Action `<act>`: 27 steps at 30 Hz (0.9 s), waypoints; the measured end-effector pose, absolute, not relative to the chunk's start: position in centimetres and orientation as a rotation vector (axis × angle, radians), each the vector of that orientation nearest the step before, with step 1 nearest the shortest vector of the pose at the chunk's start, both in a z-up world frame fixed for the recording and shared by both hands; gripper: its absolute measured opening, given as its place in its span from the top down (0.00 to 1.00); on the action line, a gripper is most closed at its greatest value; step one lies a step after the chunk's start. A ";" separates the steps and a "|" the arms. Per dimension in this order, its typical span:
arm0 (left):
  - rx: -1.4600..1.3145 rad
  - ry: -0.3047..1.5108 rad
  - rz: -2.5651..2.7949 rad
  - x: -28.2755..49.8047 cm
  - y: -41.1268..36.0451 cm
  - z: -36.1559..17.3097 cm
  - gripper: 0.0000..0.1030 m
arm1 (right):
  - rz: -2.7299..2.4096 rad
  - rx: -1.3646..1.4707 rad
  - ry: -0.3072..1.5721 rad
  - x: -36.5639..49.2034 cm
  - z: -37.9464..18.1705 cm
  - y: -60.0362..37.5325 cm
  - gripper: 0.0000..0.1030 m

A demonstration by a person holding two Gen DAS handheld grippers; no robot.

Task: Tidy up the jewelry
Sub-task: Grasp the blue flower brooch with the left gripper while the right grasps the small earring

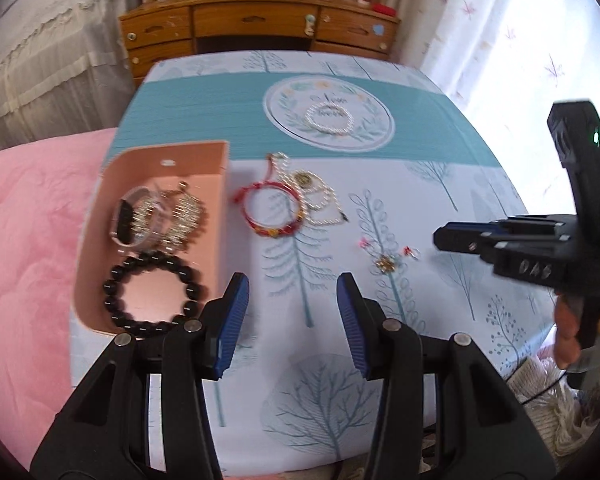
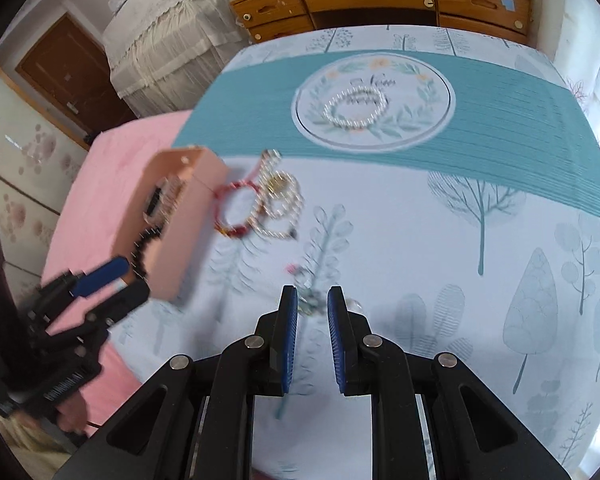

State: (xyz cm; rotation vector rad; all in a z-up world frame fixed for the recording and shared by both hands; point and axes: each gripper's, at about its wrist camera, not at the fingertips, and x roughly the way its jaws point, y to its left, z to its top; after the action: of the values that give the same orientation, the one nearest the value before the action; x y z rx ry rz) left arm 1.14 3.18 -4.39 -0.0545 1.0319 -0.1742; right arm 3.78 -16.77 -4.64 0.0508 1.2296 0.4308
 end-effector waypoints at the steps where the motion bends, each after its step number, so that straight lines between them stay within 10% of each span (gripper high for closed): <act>1: -0.054 1.041 -0.185 1.2 2.8 -4.8 0.59 | 0.434 0.025 1.219 3.3 -5.4 -17.0 0.85; 27: -0.051 1.167 -0.231 4.2 0.0 -9.9 0.59 | 0.719 -0.370 1.039 3.2 -8.8 -13.8 0.85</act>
State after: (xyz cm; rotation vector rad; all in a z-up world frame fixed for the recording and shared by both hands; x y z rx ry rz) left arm 4.22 0.00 -9.87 -0.0514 1.1669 -0.2311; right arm 3.24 -13.83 -8.77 -0.3703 1.0392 0.7193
